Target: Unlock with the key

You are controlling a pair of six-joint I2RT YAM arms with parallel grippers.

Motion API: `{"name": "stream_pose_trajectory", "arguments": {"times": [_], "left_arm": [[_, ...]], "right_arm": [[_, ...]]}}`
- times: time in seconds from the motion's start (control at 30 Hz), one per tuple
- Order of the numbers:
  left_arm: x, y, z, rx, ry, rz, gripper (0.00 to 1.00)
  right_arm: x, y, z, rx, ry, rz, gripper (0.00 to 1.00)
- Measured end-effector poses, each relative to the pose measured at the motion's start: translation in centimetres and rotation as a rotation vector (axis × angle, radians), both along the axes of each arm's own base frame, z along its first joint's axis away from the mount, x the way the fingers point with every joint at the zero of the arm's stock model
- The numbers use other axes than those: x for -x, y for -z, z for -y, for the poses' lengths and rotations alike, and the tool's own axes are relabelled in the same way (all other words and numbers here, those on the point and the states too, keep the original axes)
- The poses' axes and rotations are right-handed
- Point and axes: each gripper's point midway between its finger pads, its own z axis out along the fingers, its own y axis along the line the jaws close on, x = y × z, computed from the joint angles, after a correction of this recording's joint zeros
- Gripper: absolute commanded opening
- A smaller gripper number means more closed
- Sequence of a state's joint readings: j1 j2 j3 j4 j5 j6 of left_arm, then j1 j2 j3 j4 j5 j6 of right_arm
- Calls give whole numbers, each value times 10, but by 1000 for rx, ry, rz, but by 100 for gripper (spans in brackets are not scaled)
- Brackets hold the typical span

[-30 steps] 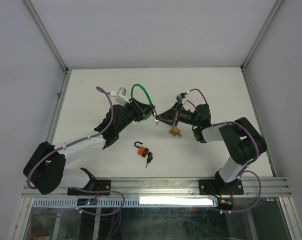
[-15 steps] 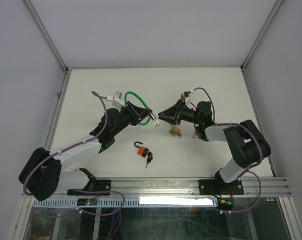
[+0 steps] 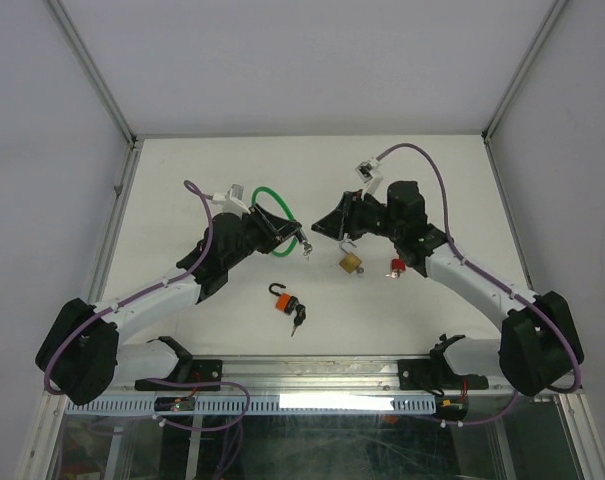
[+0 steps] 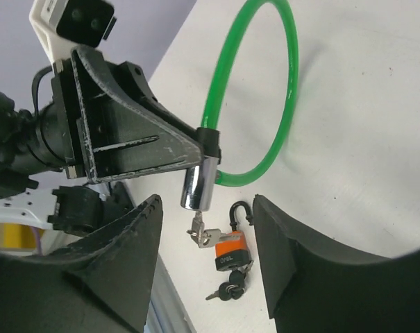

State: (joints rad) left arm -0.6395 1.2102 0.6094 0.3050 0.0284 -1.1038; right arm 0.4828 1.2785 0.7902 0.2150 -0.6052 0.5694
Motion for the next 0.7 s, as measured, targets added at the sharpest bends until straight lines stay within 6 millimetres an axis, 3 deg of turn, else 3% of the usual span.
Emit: {"name": "stream_pose_trajectory", "arguments": {"times": [0.27,0.5,0.7], "left_arm": [[0,1,0,-5,0,-9,0],[0,1,0,-2,0,-11,0],[1,1,1,-2,4,-13,0]], "right_arm": [[20,10,-30,170,-10,61,57],[13,27,-37,241,25,24,50],[10,31,-46,256,22,13,42]]}}
